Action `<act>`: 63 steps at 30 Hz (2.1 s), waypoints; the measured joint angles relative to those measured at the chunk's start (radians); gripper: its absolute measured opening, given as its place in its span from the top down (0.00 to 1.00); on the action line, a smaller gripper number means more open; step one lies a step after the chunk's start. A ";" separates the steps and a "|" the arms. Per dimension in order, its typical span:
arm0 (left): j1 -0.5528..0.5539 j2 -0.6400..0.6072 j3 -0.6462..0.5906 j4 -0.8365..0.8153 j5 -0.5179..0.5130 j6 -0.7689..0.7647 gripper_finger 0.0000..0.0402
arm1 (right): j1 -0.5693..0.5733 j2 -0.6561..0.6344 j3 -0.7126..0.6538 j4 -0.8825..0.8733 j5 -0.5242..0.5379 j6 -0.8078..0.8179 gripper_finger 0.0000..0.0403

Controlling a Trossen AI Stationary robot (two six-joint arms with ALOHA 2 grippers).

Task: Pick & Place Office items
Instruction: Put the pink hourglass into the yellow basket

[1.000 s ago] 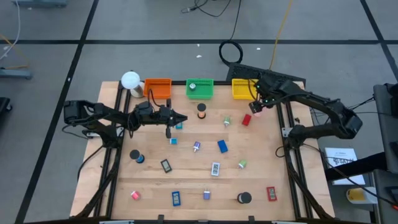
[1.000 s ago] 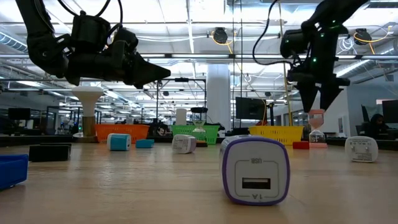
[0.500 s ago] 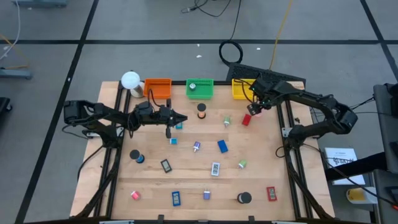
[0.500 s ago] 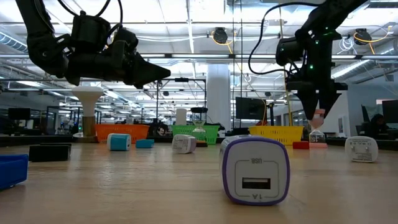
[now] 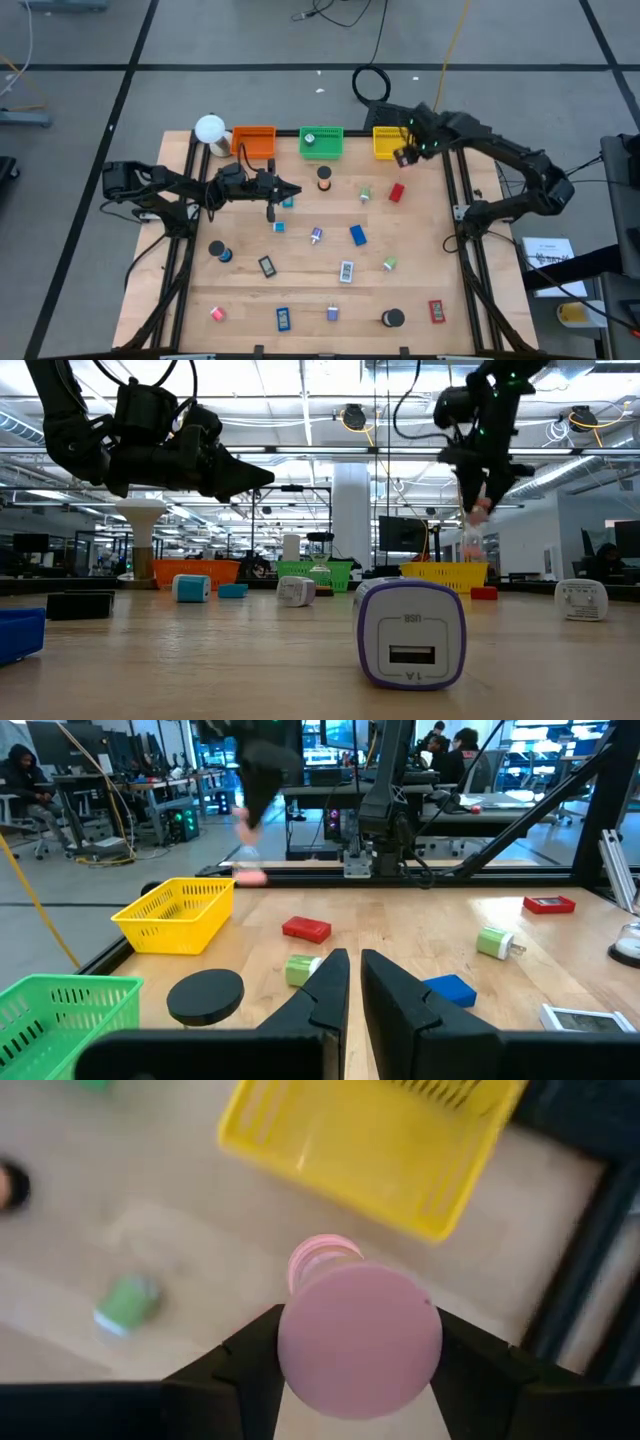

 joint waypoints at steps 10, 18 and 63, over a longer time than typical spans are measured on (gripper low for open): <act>0.000 0.000 0.000 0.000 0.000 0.000 0.91 | -0.122 0.317 0.270 -0.055 0.000 -0.200 0.52; 0.000 0.000 0.000 0.000 0.000 0.000 0.91 | -0.173 0.448 0.306 -0.032 0.056 -0.306 0.50; 0.000 0.000 0.000 0.000 0.000 0.000 0.91 | -0.203 0.448 0.242 0.109 0.057 -0.403 0.35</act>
